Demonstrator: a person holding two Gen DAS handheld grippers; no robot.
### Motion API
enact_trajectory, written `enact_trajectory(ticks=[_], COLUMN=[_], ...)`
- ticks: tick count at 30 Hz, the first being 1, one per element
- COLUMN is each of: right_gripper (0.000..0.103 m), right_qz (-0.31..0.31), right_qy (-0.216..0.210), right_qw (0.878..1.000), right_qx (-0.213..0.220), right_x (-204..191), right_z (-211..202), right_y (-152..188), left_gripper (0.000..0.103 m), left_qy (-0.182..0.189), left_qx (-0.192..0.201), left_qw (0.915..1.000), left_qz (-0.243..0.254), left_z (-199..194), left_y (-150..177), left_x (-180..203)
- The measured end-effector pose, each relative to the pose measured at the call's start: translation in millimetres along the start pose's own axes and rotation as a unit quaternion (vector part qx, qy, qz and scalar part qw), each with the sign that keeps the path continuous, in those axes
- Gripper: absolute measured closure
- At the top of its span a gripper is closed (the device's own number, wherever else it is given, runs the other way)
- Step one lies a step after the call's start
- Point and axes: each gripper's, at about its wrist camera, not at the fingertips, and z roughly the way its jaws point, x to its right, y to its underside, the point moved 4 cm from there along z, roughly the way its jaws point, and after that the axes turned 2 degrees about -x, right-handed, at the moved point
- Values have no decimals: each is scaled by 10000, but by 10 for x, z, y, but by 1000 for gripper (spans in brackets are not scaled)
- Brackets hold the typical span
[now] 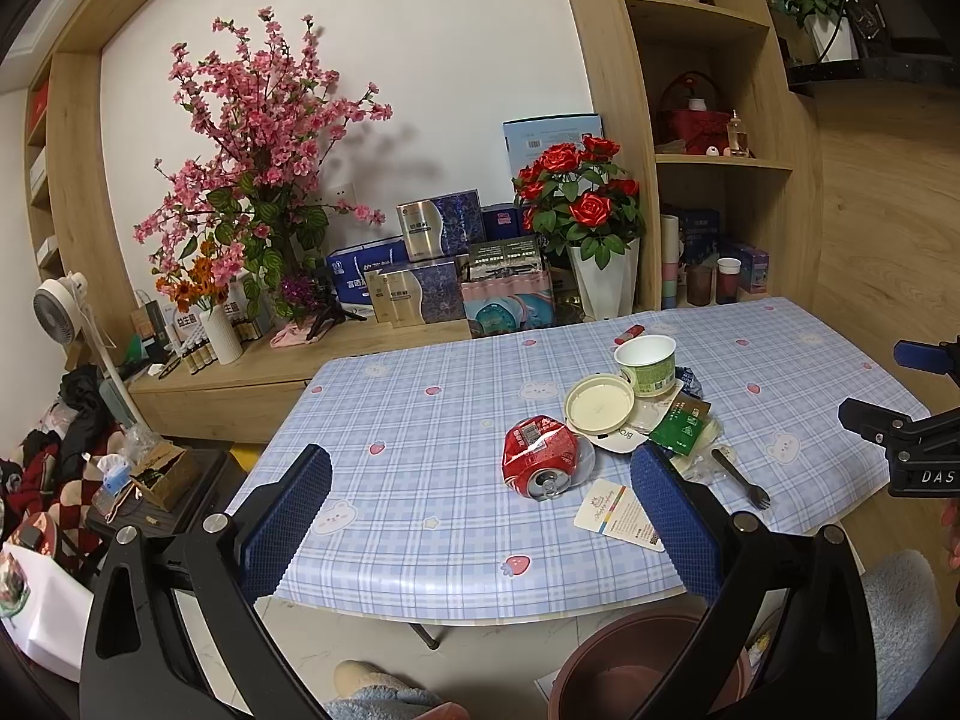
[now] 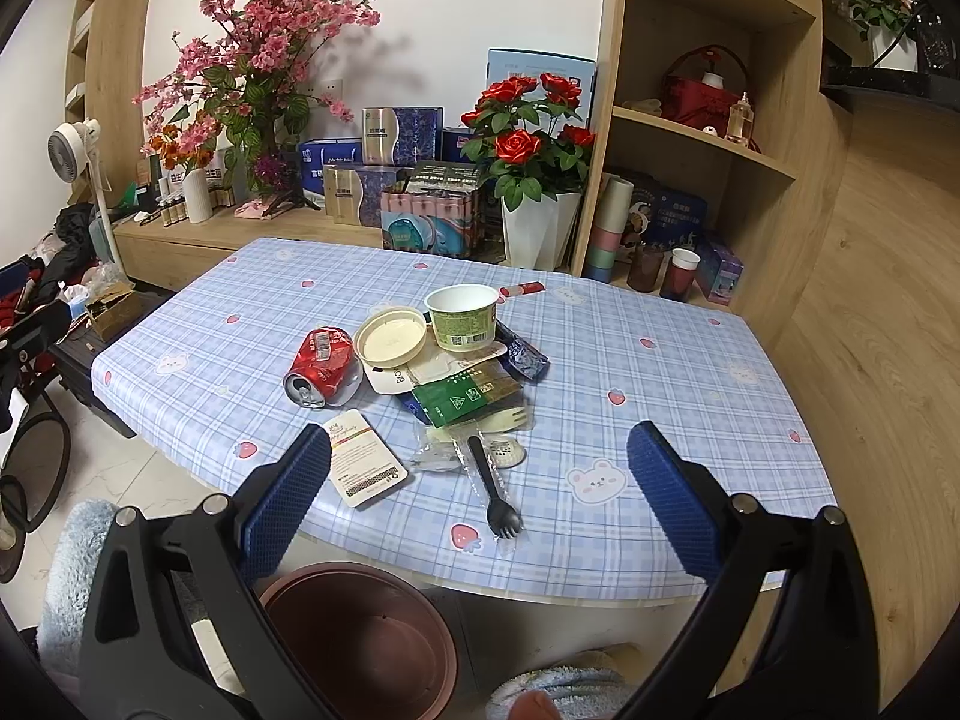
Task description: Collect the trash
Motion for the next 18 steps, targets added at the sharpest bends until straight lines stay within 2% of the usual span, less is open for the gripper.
enact_trajectory(ticks=[3, 5, 18], right_gripper=[6, 6, 6], right_qz=[-6, -8, -16], right_qy=[5, 5, 21], right_qw=[10000, 10000, 10000], right_qx=[-1, 3, 2], right_x=[0, 3, 7], right_z=[-2, -3, -28], right_y=[-2, 0, 8], left_gripper=[5, 5, 5], left_qy=[-8, -7, -4], left_qx=[0, 0, -4], left_qw=[10000, 10000, 10000], left_qz=[-2, -8, -5], left_z=[0, 3, 3], left_y=[0, 112, 112], left_x=[-1, -36, -35])
